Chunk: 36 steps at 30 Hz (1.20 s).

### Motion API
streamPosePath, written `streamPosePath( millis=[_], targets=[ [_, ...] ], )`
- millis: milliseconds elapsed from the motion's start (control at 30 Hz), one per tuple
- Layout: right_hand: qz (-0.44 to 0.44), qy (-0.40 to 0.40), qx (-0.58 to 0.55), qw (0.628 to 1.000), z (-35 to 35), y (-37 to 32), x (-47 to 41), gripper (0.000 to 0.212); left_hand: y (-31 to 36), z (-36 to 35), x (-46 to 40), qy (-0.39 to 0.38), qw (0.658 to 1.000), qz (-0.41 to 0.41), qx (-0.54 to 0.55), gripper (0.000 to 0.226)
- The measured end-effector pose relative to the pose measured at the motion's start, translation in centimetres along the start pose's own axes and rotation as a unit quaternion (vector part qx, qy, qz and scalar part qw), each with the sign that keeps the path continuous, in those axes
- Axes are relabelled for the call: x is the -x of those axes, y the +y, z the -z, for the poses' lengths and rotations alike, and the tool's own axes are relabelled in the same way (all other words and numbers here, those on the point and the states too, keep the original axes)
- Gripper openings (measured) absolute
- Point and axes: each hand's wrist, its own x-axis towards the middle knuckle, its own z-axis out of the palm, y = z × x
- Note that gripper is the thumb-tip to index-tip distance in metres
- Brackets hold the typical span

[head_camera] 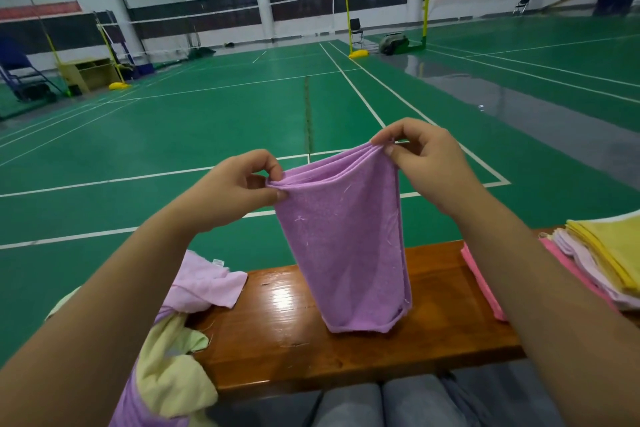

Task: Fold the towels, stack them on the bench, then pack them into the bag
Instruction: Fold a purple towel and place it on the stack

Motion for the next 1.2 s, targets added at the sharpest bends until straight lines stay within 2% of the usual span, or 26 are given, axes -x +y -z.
streamPosePath(
  millis=[167,300,367,500,600,733,800,833,900,967,1067,1200],
  targets=[
    [0.002,-0.01,-0.049,0.999,1.1,-0.3,0.1,0.029,0.8,0.0,0.2,0.032,0.993,-0.054,0.096,0.017],
    [0.014,-0.026,-0.122,0.992,2.4,-1.4,0.2,0.03,1.7,0.5,0.7,0.063,0.978,-0.111,0.163,0.025],
    [0.022,-0.034,-0.132,0.99,2.9,-1.8,0.2,0.029,2.3,0.7,0.8,0.047,0.977,-0.131,0.161,0.023],
    [0.02,-0.025,-0.1,0.994,2.6,-1.9,-0.1,0.028,2.4,0.3,-0.1,0.074,0.983,-0.117,0.121,0.04],
    [0.021,-0.011,-0.09,0.996,2.5,-1.8,0.2,0.03,2.3,-0.1,0.0,0.092,0.985,-0.112,0.095,0.04],
    [0.033,-0.016,-0.119,0.992,3.4,-2.2,1.4,0.03,2.7,-0.1,1.3,0.131,0.974,-0.136,0.126,0.036],
    [0.016,-0.025,-0.113,0.993,3.1,-1.9,1.4,0.028,2.3,-0.3,0.9,0.143,0.983,-0.088,0.074,0.037],
    [0.004,-0.03,-0.094,0.995,2.7,-1.5,1.1,0.028,1.9,-0.6,0.4,0.139,0.989,-0.049,-0.007,0.036],
    [-0.022,-0.042,-0.04,0.998,1.6,-0.2,0.0,0.028,0.8,-1.2,-1.3,0.123,0.975,0.02,-0.184,0.03],
    [-0.044,-0.046,0.001,0.998,0.7,1.0,-1.4,0.028,-0.2,-1.7,-3.0,0.131,0.959,0.049,-0.248,0.023],
    [-0.043,-0.012,0.006,0.999,0.3,1.6,-3.4,0.028,-0.6,-1.5,-4.8,0.166,0.961,0.048,-0.216,0.013],
    [-0.008,0.02,-0.042,0.999,1.5,0.5,-3.8,0.027,0.5,-0.7,-4.1,0.176,0.984,0.004,0.028,0.02]
  ],
)
